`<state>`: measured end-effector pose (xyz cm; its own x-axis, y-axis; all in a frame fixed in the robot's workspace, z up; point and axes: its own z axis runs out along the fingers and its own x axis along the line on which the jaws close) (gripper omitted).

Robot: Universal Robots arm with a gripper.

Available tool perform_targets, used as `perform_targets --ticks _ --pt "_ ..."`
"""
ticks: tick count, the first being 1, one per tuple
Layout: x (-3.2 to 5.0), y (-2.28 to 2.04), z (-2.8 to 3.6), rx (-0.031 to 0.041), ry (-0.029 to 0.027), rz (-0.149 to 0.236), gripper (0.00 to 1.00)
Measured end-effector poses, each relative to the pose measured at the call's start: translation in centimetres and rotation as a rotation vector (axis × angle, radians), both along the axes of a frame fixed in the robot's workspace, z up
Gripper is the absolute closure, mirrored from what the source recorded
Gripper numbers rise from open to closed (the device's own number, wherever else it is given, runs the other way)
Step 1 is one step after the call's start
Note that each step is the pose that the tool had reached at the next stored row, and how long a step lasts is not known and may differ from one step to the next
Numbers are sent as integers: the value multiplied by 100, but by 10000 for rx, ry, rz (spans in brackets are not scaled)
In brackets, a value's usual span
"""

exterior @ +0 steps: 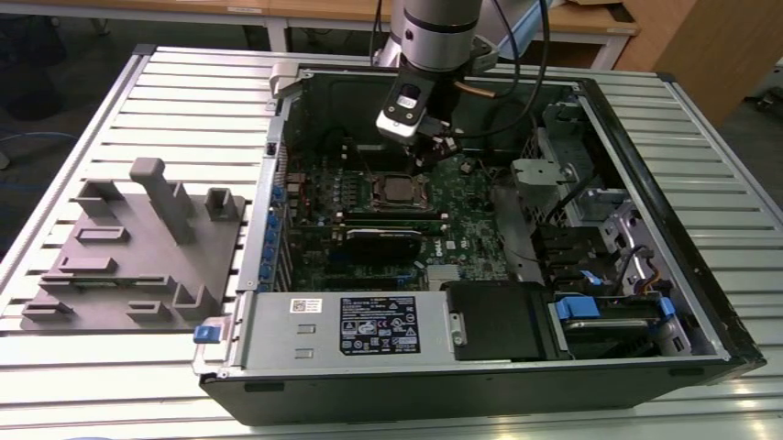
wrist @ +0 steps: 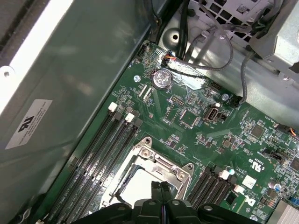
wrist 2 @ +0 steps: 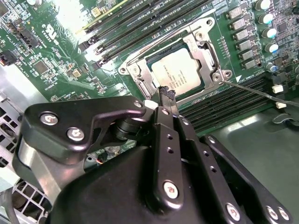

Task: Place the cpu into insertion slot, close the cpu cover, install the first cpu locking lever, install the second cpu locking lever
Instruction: 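Close the cpu cover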

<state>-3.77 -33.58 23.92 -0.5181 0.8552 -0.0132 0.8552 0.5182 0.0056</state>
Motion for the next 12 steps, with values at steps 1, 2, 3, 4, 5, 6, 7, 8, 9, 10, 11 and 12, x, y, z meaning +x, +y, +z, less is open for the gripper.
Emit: perform_targets --ticks 1,2,3,4,5,6,7,8,9,10,11,12 --pt "0 0 0 0 0 42 90" --pt "0 0 0 0 0 91 90" --pt "0 0 0 0 0 147 90" --pt "0 0 0 0 0 206 90" --pt "0 0 0 0 0 242 90" --pt "0 0 0 -1 0 246 90" --pt "0 0 0 0 0 247 90" --pt "0 0 0 0 0 249 90" --pt "0 0 0 0 0 250 90" --pt "0 0 0 0 0 250 90" --pt "0 0 0 0 0 260 90" --pt "0 0 0 0 0 285 90"
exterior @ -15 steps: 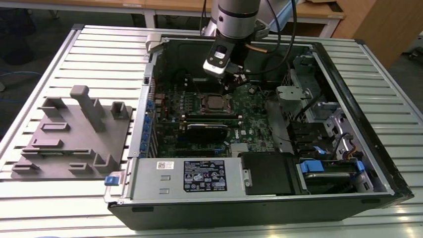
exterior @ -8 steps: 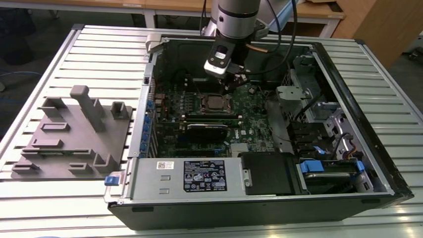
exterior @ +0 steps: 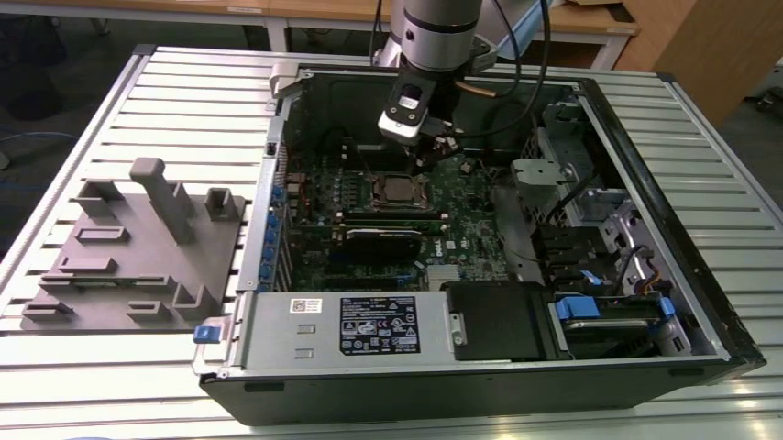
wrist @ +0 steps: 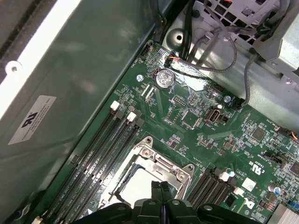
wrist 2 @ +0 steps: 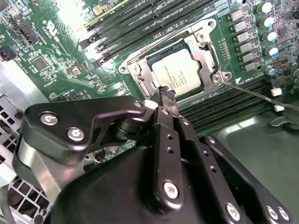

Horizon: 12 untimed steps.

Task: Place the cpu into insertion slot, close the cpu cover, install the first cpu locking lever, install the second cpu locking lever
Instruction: 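Close the cpu cover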

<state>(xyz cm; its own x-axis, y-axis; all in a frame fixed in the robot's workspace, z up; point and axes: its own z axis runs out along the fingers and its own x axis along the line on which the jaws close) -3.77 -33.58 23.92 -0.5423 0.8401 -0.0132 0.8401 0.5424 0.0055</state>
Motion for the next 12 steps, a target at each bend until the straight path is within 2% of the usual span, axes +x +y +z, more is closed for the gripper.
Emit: perform_targets --ticks 4,12 --pt "0 0 0 0 0 177 90" --pt "0 0 0 1 -1 187 90"
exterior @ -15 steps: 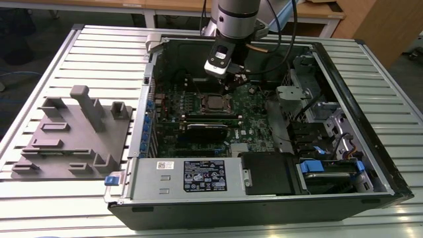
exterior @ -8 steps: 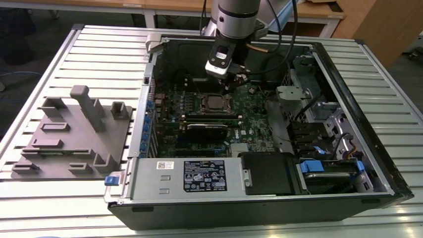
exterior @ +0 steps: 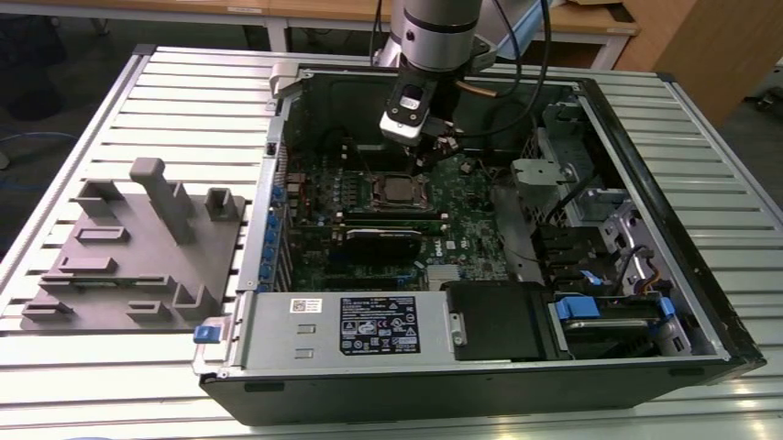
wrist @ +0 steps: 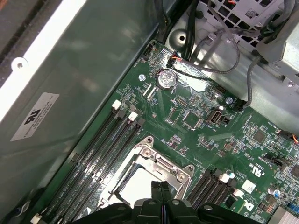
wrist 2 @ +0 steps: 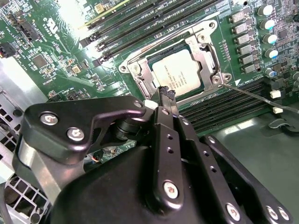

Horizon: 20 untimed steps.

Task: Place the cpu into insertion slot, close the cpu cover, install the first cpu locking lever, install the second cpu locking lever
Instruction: 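Close the cpu cover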

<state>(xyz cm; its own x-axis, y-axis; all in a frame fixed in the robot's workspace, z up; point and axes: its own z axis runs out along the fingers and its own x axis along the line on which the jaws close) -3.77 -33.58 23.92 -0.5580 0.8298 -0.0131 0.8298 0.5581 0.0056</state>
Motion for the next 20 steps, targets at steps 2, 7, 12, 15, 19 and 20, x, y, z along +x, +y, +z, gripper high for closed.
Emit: perform_targets --ticks 2,7,12,15,19,20 --pt "0 0 0 0 0 0 90" --pt "0 0 0 0 0 66 90" --pt "0 0 0 0 0 299 90" --pt "0 0 0 -1 1 312 90" --pt "0 0 0 0 0 312 90" --pt "0 0 0 0 1 312 90"
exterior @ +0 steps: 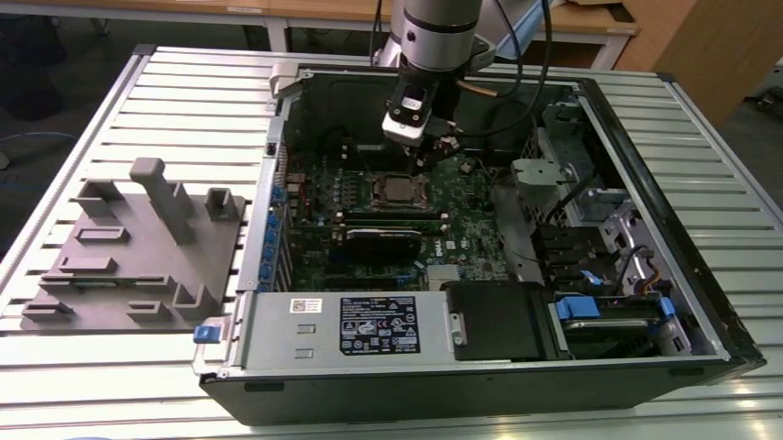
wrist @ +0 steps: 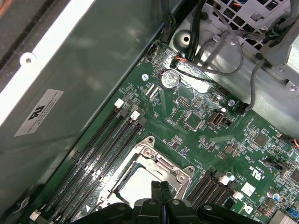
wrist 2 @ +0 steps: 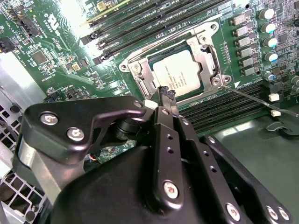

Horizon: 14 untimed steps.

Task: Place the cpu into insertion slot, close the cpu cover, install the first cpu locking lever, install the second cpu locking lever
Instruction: 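Close the cpu cover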

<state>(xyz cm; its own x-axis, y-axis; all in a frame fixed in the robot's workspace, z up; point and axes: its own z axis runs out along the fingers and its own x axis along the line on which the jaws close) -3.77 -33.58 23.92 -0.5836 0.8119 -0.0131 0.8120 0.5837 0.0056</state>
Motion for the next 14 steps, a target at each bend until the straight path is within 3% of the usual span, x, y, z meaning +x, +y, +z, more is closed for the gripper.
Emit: perform_targets --ticks 7,14 --pt "0 0 0 0 0 144 90" --pt "0 0 -1 -1 0 1022 90"
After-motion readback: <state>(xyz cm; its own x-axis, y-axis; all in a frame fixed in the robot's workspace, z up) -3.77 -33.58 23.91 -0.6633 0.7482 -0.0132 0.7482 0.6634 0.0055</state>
